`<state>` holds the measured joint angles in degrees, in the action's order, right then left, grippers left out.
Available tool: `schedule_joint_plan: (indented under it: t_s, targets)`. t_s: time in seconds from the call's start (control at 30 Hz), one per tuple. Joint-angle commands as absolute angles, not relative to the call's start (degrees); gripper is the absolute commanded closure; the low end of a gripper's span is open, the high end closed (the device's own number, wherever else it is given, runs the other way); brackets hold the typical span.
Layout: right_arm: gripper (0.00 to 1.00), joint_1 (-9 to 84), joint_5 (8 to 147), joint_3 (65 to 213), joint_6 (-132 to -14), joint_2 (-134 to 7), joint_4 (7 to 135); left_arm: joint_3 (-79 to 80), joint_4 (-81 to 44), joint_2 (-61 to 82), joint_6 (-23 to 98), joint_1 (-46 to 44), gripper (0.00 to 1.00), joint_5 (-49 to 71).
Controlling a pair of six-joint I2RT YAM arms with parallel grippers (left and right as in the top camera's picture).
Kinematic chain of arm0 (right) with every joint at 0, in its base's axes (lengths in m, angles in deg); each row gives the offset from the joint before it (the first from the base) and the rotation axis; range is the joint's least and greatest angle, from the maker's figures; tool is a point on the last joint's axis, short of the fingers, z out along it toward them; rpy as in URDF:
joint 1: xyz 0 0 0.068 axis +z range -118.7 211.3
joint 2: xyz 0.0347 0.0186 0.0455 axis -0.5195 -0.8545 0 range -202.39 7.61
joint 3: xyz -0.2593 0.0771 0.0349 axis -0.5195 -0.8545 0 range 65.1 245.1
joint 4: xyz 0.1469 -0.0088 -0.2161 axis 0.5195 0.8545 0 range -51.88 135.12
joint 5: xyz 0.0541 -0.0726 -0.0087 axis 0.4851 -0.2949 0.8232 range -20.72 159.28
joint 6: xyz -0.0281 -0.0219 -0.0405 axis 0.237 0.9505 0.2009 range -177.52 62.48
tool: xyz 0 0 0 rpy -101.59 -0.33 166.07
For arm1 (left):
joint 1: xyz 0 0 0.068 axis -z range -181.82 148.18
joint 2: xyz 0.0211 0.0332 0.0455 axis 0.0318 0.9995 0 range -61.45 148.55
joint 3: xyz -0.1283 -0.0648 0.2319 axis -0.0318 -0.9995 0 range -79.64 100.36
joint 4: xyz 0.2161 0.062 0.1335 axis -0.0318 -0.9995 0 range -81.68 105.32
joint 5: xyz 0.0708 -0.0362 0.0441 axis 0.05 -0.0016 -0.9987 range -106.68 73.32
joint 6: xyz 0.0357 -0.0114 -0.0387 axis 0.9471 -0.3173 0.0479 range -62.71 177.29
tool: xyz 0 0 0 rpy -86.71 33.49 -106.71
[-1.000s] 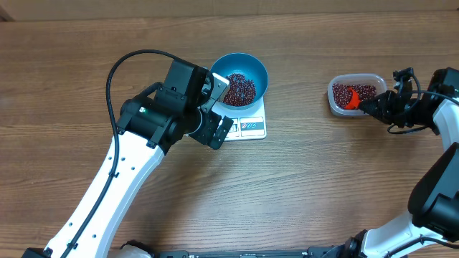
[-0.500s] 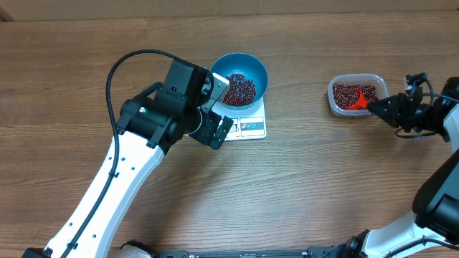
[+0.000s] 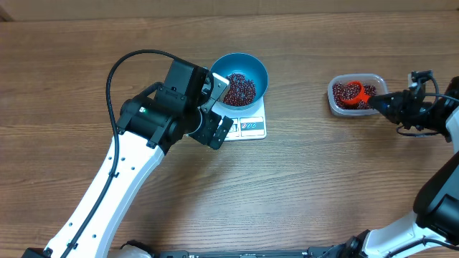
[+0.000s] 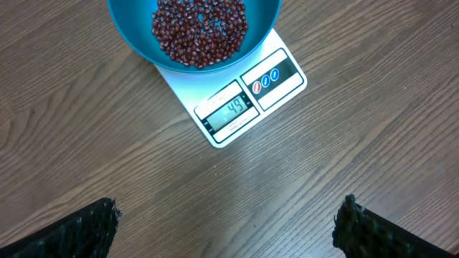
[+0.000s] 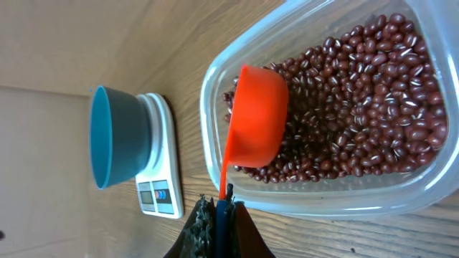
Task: Scoop item into bowl and weigh 150g on scale
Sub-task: 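Scoop red beans from the tub with the right gripper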
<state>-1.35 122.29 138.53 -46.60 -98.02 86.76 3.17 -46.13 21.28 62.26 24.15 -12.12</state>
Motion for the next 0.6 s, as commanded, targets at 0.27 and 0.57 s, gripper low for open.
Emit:
schedule_joint_plan:
  t_s: [0.27,0.57]
  targets:
    - [0.96,-5.76,128.39,138.11,-47.19,-98.06,88.29,2.73,-45.96,21.68,63.53,24.11,0.00,-11.27]
    - [0.96,-5.96,138.01,138.11,-46.75,-98.06,88.73,2.73,-45.96,21.68,63.53,24.11,0.00,-11.27]
